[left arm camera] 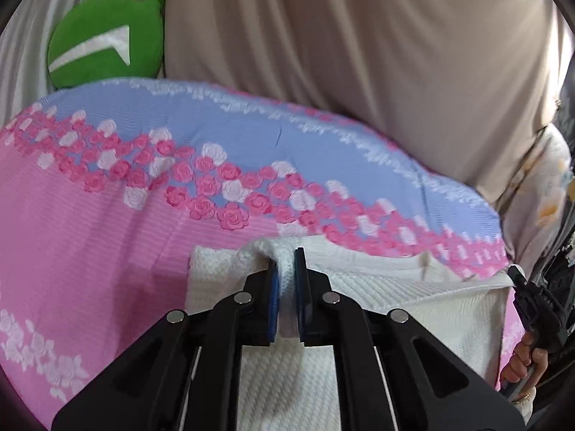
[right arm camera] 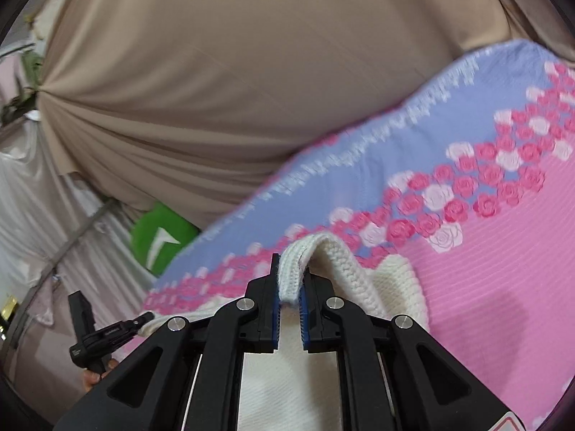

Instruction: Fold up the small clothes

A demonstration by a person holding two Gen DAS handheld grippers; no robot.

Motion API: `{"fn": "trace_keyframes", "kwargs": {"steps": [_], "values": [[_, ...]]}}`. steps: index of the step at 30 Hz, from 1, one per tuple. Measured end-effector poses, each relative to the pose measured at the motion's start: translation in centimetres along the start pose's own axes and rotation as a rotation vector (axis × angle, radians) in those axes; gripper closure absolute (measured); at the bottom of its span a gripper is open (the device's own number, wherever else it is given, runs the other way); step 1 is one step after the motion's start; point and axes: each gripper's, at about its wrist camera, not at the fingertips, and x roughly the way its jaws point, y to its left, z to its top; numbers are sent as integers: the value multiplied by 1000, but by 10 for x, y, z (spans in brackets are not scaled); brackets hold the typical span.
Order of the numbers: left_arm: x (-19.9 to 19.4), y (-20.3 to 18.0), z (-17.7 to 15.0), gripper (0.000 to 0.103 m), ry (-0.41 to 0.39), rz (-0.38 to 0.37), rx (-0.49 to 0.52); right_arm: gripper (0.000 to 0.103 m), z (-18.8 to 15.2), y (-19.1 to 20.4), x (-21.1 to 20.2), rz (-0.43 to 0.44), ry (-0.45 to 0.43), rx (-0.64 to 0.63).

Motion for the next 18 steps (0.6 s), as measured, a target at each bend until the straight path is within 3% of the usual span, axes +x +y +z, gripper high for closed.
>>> {"fn": "trace_keyframes", "kwargs": {"steps": [7,12,15,17,18], "values": [[57,18,-8,95,110,47,-8,95,-8,-24,53,-114,152,30],[65,19,-12,93,88,53,5,95,-12,-23,62,-168,186,-1],[65,18,-13,90,65,43,8,89,-11,-23,51,-120,129,14],[60,18,-13,86,42,13,7,84,-9,-21,31,-77,33,19],[52,19,-15,85,22,-3,0,69,-8,-19,19,-77,-19,18]]}}
